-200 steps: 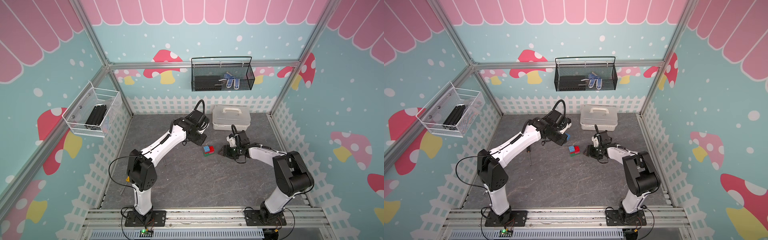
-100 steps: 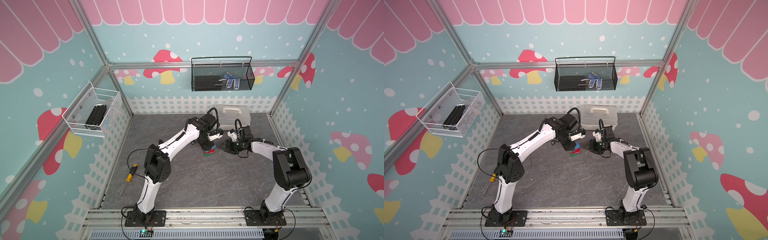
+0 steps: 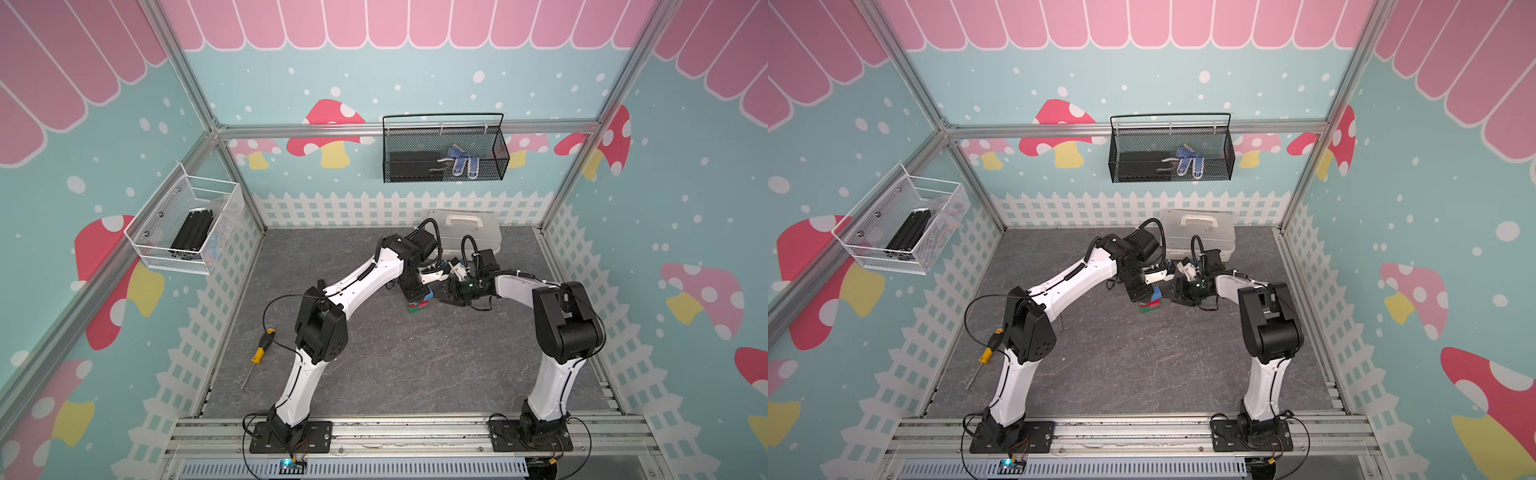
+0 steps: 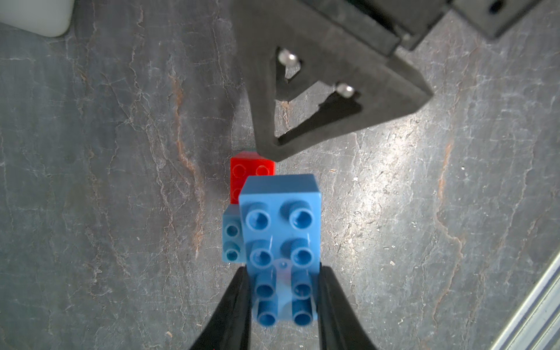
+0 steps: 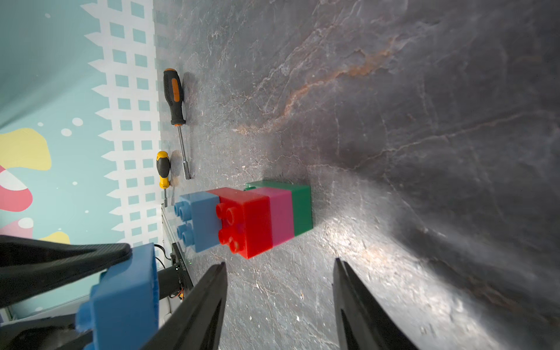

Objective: Assemble the number 5 with lego
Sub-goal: Assemble the lego brick with the lego brick.

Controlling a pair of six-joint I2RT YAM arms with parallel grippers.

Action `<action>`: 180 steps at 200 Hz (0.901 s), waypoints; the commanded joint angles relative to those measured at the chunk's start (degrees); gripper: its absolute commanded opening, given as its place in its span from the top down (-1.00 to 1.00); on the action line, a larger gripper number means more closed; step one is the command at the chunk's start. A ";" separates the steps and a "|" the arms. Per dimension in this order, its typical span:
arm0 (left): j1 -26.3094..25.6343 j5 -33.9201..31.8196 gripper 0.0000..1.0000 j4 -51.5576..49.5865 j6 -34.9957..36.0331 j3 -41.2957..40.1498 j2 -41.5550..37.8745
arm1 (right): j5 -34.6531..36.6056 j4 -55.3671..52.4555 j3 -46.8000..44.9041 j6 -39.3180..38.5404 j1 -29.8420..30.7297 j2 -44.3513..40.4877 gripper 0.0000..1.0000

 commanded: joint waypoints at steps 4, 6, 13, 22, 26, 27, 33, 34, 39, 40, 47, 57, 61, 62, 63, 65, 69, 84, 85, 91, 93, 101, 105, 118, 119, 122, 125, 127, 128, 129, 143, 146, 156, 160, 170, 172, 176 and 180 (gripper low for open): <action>0.59 0.13 1.00 -2.66 3.36 3.46 1.30 | -2.46 -3.14 1.99 -3.46 -0.40 1.66 -0.11; 0.62 0.07 1.00 -2.66 3.37 3.61 1.36 | -2.46 -3.23 2.09 -3.56 -0.36 1.77 -0.10; 0.73 0.13 1.00 -3.09 3.45 4.20 1.60 | -2.64 -3.68 2.38 -3.99 -0.44 2.09 -0.04; 0.94 0.47 1.00 -3.43 3.46 4.60 1.69 | -3.13 -3.87 2.67 -4.37 -0.45 2.41 0.05; 0.96 0.44 1.00 -3.37 3.54 4.68 1.58 | -3.39 -3.87 2.74 -4.53 -0.60 2.50 0.05; 0.97 0.47 1.00 -3.36 3.54 4.71 1.57 | -3.41 -3.87 2.75 -4.55 -0.60 2.50 0.06; 1.04 0.49 1.00 -3.47 3.59 4.88 1.60 | -3.54 -3.88 2.85 -4.64 -0.56 2.51 0.10; 1.06 0.49 1.00 -3.50 3.61 4.90 1.58 | -3.57 -3.92 2.85 -4.65 -0.58 2.55 0.12; 1.06 0.41 1.00 -3.59 3.76 5.02 1.56 | -3.75 -3.88 2.93 -4.78 -0.60 2.66 0.21; 1.07 0.41 1.00 -3.65 3.78 5.10 1.60 | -3.77 -3.88 2.93 -4.80 -0.60 2.67 0.22; 1.00 0.22 1.00 -3.62 3.89 5.24 1.51 | -4.12 -3.87 3.09 -4.89 -0.61 2.74 0.28; 1.19 0.04 1.00 -3.70 3.98 5.43 1.60 | -4.54 -3.85 3.27 -5.00 -0.60 2.92 0.34; 1.23 -0.03 1.00 -3.72 4.06 5.58 1.64 | -4.72 -3.79 3.33 -5.00 -0.61 2.98 0.33; 1.28 -0.04 1.00 -3.76 4.07 5.60 1.60 | -4.74 -3.83 3.35 -5.04 -0.61 2.96 0.32; 1.31 -0.04 1.00 -3.78 4.07 5.57 1.62 | -4.74 -3.85 3.37 -5.07 -0.61 2.96 0.32; 1.33 -0.04 1.00 -3.86 4.07 5.61 1.57 | -4.75 -3.78 3.37 -5.08 -0.61 3.06 0.32; 1.41 -0.10 1.00 -3.85 4.14 5.60 1.53 | -5.50 -3.70 3.45 -5.17 -0.60 3.18 0.32; 1.68 -0.06 1.00 -3.96 4.07 5.44 1.40 | -6.61 -3.64 3.74 -5.29 -0.59 3.20 0.40; 1.69 -0.05 1.00 -3.97 4.07 5.40 1.39 | -6.60 -3.67 3.73 -5.32 -0.60 3.20 0.41; 1.72 -0.04 1.00 -3.97 4.07 5.39 1.38 | -6.60 -3.62 3.81 -5.35 -0.61 3.20 0.42; 1.70 -0.04 1.00 -3.97 4.07 5.41 1.38 | -6.64 -3.63 3.86 -5.42 -0.61 3.21 0.42; 1.84 0.08 1.00 -3.91 4.04 5.33 1.47 | -6.89 -3.55 3.97 -5.44 -0.57 3.21 0.43; 1.81 0.13 1.00 -3.90 4.00 5.28 1.47 | -7.14 -3.52 4.09 -5.41 -0.58 3.24 0.43; 1.81 0.14 1.00 -3.93 4.02 5.36 1.74 | -7.39 -3.57 4.32 -5.44 -0.58 3.47 0.43; 1.79 0.14 1.00 -3.95 4.04 5.36 1.74 | -7.39 -3.54 4.33 -5.44 -0.60 3.43 0.43; 1.79 0.14 1.00 -3.97 3.99 5.36 1.87 | -7.46 -3.52 4.34 -5.43 -0.61 3.53 0.43; 1.82 0.14 1.00 -3.97 3.99 5.43 1.89 | -7.47 -3.53 4.42 -5.44 -0.61 3.58 0.43; 1.81 0.14 1.00 -3.93 3.98 5.46 1.97 | -7.54 -3.52 4.43 -5.49 -0.61 3.59 0.43; 1.79 0.14 1.00 -3.95 3.98 5.45 1.98 | -7.55 -3.52 4.47 -5.46 -0.61 3.57 0.43; 1.83 0.14 1.00 -3.96 3.98 5.54 2.04 | -7.60 -3.52 4.50 -5.45 -0.56 3.61 0.43; 1.90 0.21 1.00 -4.00 4.03 5.70 2.35 | -8.26 -3.55 4.69 -5.62 -0.58 3.86 0.42; 1.95 0.27 1.00 -4.03 4.02 5.63 2.35 | -8.34 -3.48 4.69 -5.60 -0.52 3.84 0.42; 1.93 0.26 1.00 -4.14 3.98 5.73 2.44 | -8.40 -3.79 4.89 -5.90 -0.52 4.00 0.41; 1.95 0.23 1.00 -4.06 3.91 5.77 2.44 | -8.44 -3.94 5.11 -6.04 -0.47 4.06 0.41; 1.91 0.25 1.00 -4.12 3.90 5.76 2.60 | -8.52 -4.06 5.37 -6.14 -0.42 4.34 0.41; 1.90 0.23 1.00 -4.14 3.90 5.72 2.61 | -8.59 -4.05 5.46 -6.19 -0.43 4.39 0.41; 1.95 0.23 1.00 -4.22 3.90 5.73 2.69 | -8.68 -4.16 5.63 -6.23 -0.37 4.63 0.41; 1.94 0.20 1.00 -4.19 3.94 5.75 2.74 | -8.70 -4.42 5.86 -6.35 -0.33 4.75 0.41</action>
